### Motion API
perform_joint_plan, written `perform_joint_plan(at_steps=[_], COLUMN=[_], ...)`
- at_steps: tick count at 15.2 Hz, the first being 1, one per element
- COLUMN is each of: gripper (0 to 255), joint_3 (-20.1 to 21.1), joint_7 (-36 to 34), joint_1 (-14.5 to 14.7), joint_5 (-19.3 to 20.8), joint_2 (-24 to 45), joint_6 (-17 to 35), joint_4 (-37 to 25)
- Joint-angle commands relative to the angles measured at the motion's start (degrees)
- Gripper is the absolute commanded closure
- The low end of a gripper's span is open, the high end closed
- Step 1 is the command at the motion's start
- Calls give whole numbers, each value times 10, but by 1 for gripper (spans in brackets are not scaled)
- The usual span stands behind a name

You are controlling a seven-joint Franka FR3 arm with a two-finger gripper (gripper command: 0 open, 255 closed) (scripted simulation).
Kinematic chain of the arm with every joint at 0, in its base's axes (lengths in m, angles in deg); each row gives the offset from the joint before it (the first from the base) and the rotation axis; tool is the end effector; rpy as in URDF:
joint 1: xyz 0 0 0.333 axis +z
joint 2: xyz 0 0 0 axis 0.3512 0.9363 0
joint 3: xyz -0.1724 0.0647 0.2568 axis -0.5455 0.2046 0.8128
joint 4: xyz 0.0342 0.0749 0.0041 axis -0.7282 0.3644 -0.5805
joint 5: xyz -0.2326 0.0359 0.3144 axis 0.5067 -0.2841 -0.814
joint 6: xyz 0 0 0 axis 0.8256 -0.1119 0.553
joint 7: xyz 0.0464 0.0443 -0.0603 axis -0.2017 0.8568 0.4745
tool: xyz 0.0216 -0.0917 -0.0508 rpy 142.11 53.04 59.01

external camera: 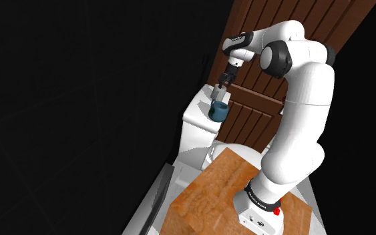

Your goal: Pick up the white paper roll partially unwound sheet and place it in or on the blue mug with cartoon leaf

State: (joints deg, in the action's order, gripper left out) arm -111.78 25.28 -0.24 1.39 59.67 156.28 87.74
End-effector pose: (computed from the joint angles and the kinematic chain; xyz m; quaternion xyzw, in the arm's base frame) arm 0.4858 -0.4531 0.4005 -0.9944 0.1037 -0.0103 0.0199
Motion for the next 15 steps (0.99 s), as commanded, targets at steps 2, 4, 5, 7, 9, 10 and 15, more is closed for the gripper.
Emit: perform_joint_plan(at_steps=[2,4,5,7,9,10,15], gripper=[0,0,0,0,0,0,0], joint_3=[3,5,5,7,9,11,11], joint_7=[11,12,13,15,17,19,19], joint_1=[-33,-35,-35,-35,-35,-35,-35], joint_5=[-25,-27,-28,-31,-35,-37,-37], joint_2=[64,68,70,75,81,85,85], joint_6=[-15,-9,-3,10,22,32,32], joint_4=[-72,-70,-66,-58,-51,-45,-45])
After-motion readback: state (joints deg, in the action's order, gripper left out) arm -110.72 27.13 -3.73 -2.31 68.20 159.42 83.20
